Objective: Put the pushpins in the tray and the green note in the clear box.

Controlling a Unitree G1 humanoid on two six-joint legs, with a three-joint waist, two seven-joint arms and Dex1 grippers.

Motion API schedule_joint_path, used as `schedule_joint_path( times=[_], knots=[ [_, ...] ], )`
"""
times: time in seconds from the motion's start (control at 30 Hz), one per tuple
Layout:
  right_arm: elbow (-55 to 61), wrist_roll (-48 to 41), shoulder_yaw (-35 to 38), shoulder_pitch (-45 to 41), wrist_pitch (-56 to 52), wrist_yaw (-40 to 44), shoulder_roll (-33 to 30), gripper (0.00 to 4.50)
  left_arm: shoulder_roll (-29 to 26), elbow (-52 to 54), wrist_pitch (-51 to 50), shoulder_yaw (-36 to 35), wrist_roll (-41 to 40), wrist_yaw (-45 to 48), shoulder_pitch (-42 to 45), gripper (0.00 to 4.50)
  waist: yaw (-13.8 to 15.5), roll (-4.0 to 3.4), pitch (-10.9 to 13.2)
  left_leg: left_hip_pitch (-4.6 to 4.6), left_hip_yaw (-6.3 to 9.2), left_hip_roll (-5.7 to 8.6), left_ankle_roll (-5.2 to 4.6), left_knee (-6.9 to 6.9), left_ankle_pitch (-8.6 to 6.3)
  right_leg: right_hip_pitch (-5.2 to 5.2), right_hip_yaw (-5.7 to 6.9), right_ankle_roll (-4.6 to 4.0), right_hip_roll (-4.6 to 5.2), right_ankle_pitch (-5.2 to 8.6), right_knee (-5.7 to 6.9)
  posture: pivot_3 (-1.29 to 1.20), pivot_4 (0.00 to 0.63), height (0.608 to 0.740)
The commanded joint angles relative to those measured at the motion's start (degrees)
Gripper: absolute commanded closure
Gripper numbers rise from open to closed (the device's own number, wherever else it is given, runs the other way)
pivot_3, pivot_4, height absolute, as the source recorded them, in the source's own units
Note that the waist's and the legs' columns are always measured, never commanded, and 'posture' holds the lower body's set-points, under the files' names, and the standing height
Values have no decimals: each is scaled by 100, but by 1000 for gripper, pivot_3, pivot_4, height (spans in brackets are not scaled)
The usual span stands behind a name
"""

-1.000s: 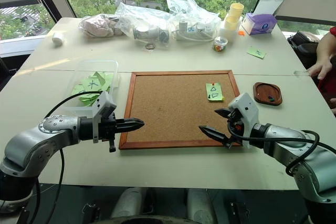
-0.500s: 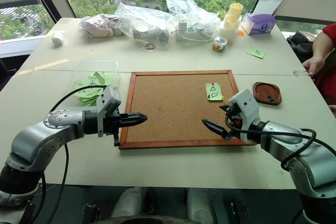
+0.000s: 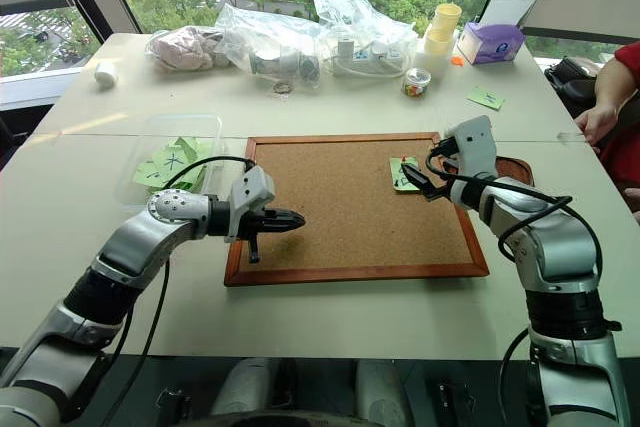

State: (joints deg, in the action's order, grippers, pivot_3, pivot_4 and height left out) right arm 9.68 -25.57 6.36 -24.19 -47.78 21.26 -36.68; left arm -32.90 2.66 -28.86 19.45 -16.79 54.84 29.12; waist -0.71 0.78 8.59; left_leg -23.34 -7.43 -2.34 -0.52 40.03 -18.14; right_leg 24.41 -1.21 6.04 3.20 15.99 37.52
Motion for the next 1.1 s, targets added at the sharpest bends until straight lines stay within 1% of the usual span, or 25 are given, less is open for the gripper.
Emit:
schedule_joint_path(
  times=[0.03, 0.3, 0.47, 0.73, 0.8, 0.87, 0.97, 1.07, 1.1],
  knots=[
    [-678, 481, -247, -606, 358, -186, 228, 0, 69, -79, 257, 251, 400, 72, 116, 4417, -13, 0, 0, 0, -1, 0, 0, 1, 0, 0, -1, 0, 0, 0, 0, 0, 150, 735],
    [-1684, 872, -477, -1029, 862, 98, 543, 0, 138, 56, 251, 404, 814, 9, -48, 4417, 7, -6, -3, -1, -3, -12, -1, -1, -1, 1, 1, 0, 4, 0, 2, 0, 150, 735],
    [-2079, 1016, -559, -1174, 1134, 326, 667, 0, 169, 210, 158, 323, 835, 19, -135, 4417, 5, -12, -7, 1, -4, -12, -1, 1, 0, -1, 1, 1, 5, 0, 3, 0, 150, 735],
    [-2714, 1203, -513, -1345, 1513, 443, 880, 0, 261, 302, 20, 280, 846, -8, -166, 4417, 5, -13, -8, 2, -4, -13, -1, 1, 0, -1, 1, 1, 5, 0, 5, 0, 150, 735],
    [-2849, 1240, -502, -1379, 1580, 471, 910, 549, 294, 323, -13, 279, 852, -17, -167, 4500, 8, -13, -8, 1, -5, -12, -1, 1, 0, -1, 1, 1, 6, 0, 5, 0, 150, 735],
    [-2967, 1283, -492, -1409, 1632, 467, 934, 1319, 309, 334, -29, 272, 861, -12, -173, 4500, 5, -14, -8, 1, -5, -12, -1, 1, 0, -1, 1, 1, 8, 0, 5, 0, 150, 735],
    [-3057, 1269, -443, -1441, 1696, 489, 990, 2943, 328, 334, -51, 257, 878, -9, -175, 4500, 5, -15, -9, 2, -5, -12, -1, 1, 0, -2, 2, 1, 8, 0, 5, 0, 150, 735],
    [-3041, 1263, -402, -1443, 1705, 503, 1041, 4426, 338, 344, -75, 240, 891, -3, -187, 4500, 4, -15, -9, 2, -5, -12, -1, 1, 0, -3, 2, 1, 8, 0, 5, 0, 150, 735],
    [-3020, 1262, -388, -1437, 1697, 506, 1056, 4426, 341, 349, -82, 235, 894, -2, -189, 4500, -7, -15, -9, 2, -5, -12, -1, 1, 0, -3, 2, 1, 8, 0, 5, 0, 150, 735]
  ],
)
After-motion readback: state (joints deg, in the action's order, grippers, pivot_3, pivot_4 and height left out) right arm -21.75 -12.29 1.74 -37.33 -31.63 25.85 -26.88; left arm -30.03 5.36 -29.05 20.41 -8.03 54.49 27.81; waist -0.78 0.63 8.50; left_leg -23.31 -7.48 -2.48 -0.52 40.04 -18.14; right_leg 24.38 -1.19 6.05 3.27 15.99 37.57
